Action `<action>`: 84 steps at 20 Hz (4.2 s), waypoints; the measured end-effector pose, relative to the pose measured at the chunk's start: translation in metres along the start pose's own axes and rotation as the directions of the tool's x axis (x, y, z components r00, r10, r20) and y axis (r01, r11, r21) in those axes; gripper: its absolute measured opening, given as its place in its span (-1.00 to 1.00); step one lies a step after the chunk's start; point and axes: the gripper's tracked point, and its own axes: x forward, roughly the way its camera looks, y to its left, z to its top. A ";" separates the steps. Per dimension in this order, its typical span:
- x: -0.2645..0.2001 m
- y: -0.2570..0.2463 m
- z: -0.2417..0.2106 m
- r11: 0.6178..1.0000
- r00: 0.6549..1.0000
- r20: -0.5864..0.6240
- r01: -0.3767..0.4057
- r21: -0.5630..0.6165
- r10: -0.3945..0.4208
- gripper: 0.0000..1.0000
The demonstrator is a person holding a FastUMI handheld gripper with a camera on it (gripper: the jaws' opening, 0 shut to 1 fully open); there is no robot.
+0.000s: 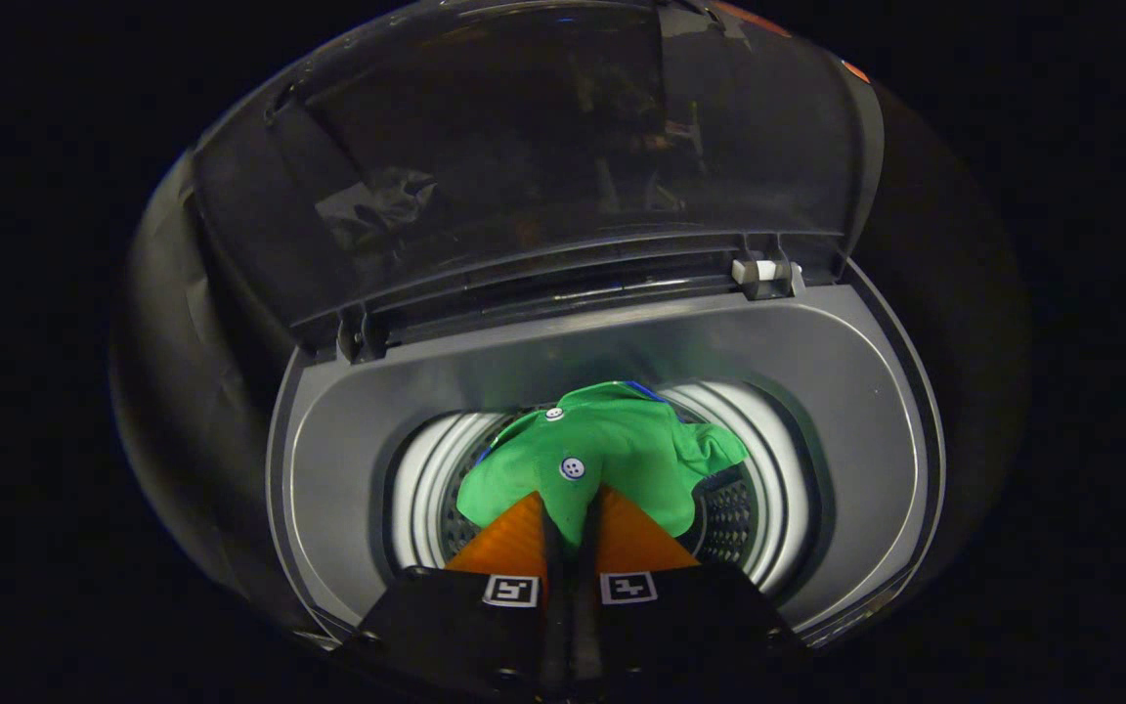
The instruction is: Put the clothes into the washing machine and then close the washing machine lid.
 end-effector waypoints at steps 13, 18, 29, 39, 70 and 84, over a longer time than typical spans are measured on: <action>-0.011 -0.008 0.005 0.996 0.999 0.044 0.023 -0.083 -0.019 0.98; -0.023 -0.007 0.000 0.996 0.998 0.063 0.011 -0.087 -0.006 0.98; -0.109 0.017 0.039 0.993 0.963 0.256 -0.058 -0.106 0.084 0.98; -0.240 0.041 0.214 0.980 0.798 0.578 -0.079 -0.185 0.174 0.96; -0.190 -0.024 0.217 0.986 0.691 0.721 0.084 -0.143 0.046 0.98; -0.197 -0.031 0.149 0.981 0.702 0.705 0.047 -0.188 0.102 0.98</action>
